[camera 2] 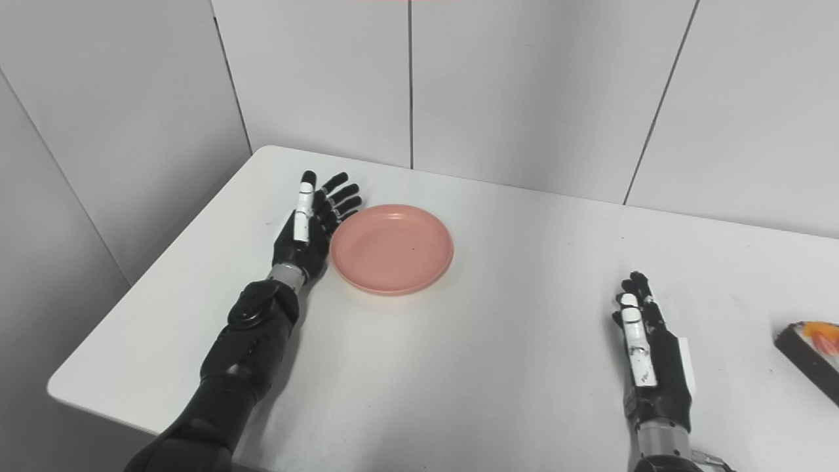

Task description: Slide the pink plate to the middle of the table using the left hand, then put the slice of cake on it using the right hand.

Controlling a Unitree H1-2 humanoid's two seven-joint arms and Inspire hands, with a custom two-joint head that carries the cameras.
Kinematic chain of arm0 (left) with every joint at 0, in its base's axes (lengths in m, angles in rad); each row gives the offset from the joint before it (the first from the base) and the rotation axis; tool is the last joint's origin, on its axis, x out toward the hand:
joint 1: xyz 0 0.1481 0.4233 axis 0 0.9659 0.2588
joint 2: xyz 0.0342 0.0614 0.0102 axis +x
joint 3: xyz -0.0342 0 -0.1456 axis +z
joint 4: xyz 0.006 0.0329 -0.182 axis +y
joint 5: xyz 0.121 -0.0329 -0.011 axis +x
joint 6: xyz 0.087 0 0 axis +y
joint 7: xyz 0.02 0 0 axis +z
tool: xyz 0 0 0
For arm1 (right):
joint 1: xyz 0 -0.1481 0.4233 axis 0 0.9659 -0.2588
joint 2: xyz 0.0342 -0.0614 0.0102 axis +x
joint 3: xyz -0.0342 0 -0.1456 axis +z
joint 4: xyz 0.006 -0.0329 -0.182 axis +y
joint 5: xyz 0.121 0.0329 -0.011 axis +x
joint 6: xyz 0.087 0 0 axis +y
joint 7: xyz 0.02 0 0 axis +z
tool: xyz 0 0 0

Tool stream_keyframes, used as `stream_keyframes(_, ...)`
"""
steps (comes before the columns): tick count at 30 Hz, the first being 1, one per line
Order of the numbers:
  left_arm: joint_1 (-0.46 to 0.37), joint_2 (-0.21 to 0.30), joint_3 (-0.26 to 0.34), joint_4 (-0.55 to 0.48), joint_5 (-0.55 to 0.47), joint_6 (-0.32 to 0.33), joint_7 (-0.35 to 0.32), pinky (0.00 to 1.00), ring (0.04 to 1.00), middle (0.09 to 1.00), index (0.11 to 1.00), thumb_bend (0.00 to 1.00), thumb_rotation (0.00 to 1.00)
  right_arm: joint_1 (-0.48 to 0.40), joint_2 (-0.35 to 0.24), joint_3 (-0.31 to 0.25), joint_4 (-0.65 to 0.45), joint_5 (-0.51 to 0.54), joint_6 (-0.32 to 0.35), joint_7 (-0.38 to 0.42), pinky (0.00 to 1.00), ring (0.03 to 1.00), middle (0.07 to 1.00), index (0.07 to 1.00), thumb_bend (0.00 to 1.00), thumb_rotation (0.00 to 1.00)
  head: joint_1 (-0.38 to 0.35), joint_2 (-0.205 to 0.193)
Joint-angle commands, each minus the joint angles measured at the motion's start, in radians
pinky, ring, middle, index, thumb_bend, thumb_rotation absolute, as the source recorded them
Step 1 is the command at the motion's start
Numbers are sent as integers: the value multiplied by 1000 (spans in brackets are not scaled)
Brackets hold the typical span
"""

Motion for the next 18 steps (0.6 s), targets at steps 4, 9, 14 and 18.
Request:
stream_keyframes(4, -3, -24, -28, -24, 39, 20, 9, 866, 854, 837, 841, 742, 1000, -13, 6, -5, -27, 14, -28, -2, 931, 924, 927, 919, 456, 781, 0, 2)
stream_keyframes(9, 8, -40, -43, -50, 49, 34, -7, 868, 878, 854, 861, 742, 1000, -14, 2, -3, -21, 10, -38, -1, 928, 924, 928, 923, 449, 780, -8, 4)
stream_keyframes(14, 23, -49, -70, -83, 56, 60, -25, 863, 874, 860, 864, 736, 1000, -15, 2, 2, -24, 2, -27, -3, 923, 927, 929, 924, 473, 798, -25, 8)
stream_keyframes(18, 37, -57, -88, -109, 48, 88, -45, 868, 887, 869, 873, 717, 1000, -16, 4, 6, -21, -3, -25, -4, 931, 931, 934, 931, 492, 798, -48, 12)
